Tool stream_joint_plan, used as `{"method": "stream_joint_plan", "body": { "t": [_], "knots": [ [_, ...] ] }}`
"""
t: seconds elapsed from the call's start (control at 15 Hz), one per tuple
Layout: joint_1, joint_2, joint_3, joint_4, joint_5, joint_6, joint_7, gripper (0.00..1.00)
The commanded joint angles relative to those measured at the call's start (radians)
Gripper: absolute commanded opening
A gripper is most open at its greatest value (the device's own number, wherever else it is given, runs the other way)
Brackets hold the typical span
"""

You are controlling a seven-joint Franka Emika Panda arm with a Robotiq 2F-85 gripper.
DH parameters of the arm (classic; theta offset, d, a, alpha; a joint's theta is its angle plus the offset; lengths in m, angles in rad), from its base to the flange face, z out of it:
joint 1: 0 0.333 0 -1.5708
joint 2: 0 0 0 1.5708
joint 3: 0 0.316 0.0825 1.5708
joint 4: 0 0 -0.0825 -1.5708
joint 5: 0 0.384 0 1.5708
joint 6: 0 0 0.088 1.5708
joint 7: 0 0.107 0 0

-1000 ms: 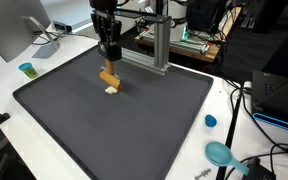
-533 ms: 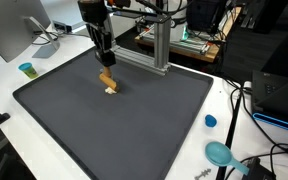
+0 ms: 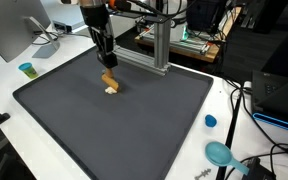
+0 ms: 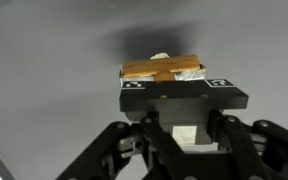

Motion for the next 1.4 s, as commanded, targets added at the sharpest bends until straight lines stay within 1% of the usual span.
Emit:
{"method": "stream_joint_plan", "body": {
  "t": [0.0,0.13,0.33,0.67,0.87,1.33],
  "knots": [
    [0.014,0.012,-0.018,-0.003,-0.003,0.015,0.011,0.22],
    [0.017,0.029,-0.022,0.003,-0.013,0.006,0.019,0.22],
    [0.022,0.053,-0.024,0.002,-0.018,0.023,0.034,0.22],
    [0.023,0.065,-0.02,0.002,0.013,0.101,0.06,0.22],
    [0.033,0.089,-0.026,0.017,-0.007,0.126,0.101,0.22],
    [0.051,0.123,-0.052,0.033,-0.006,0.174,0.194,0.22]
  ]
}}
